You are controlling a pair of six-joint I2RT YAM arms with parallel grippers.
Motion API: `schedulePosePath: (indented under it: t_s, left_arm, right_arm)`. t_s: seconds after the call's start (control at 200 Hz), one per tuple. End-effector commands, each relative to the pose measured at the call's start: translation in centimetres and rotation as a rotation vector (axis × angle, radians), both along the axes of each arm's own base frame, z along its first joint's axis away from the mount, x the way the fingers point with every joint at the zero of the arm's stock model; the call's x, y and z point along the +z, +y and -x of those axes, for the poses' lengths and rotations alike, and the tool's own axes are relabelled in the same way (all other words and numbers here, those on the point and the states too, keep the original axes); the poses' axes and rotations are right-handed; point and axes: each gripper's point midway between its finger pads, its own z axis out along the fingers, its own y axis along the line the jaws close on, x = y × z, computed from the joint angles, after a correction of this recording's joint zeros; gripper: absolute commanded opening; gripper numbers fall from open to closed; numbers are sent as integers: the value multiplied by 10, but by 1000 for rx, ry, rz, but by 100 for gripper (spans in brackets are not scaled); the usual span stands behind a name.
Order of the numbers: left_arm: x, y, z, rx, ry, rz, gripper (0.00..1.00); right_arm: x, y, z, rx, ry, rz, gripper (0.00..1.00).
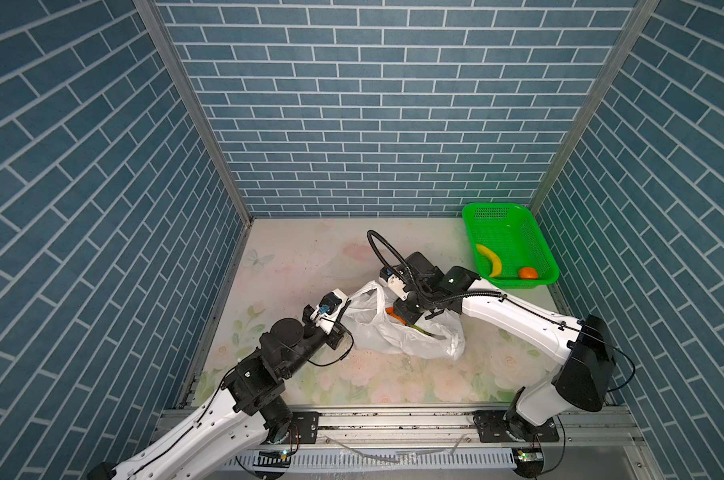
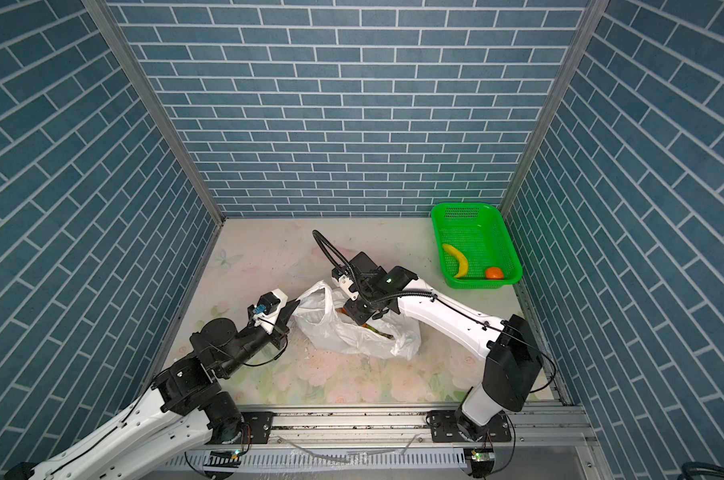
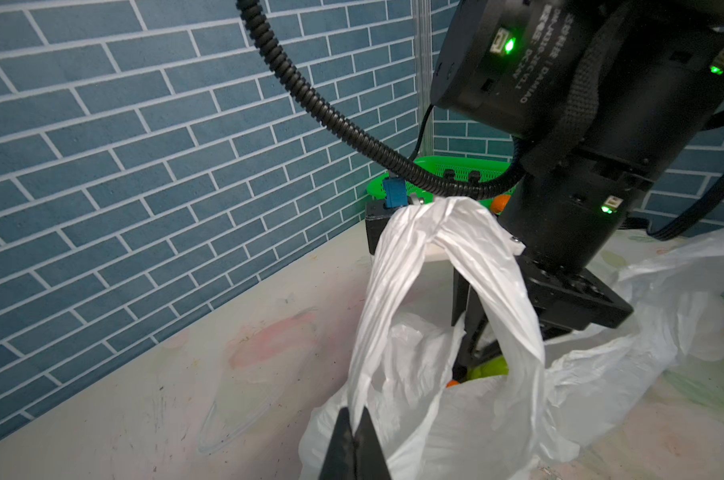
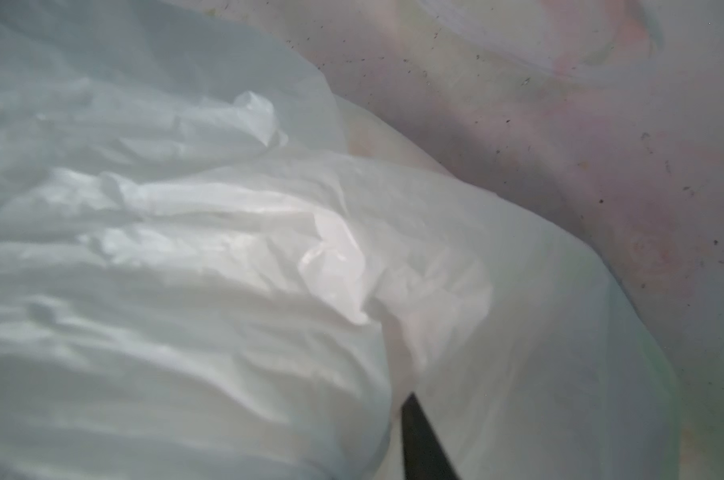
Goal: Untie the knot of the plastic bag and take out the fruit
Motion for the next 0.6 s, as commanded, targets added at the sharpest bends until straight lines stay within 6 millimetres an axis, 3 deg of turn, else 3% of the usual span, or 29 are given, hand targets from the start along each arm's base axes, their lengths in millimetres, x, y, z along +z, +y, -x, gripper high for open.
schedulePosePath:
  t_s: [0.0,0.055,0.17,0.385,0.435,0.46,0.595]
  left_arm:
    - [-3,6,1,29,62,35,55]
    - [-1,8,3,42,106,66,79]
    - [1,7,7,39,198,131,99]
    - [17,-14,3,13,307,253,100]
    - [5,-27,-2,10,355,233,100]
    - [16,-34,-2,-7,351,246,100]
    - [20,-75,2,-63,365,213,100]
  right_arm:
    - [23,-2,-17,-68,-88,-35,0]
    - [31,-6,-21,-94,-94,-55,0]
    - [48,-15,-30,-152,-89,-101,0]
    - [74,-32,-42,-225,-85,-152,0]
    - [76,-33,-42,-226,-69,-163,0]
    - [78,-34,-43,-225,-64,-167,0]
    - [84,-40,-45,-233,-52,-169,0]
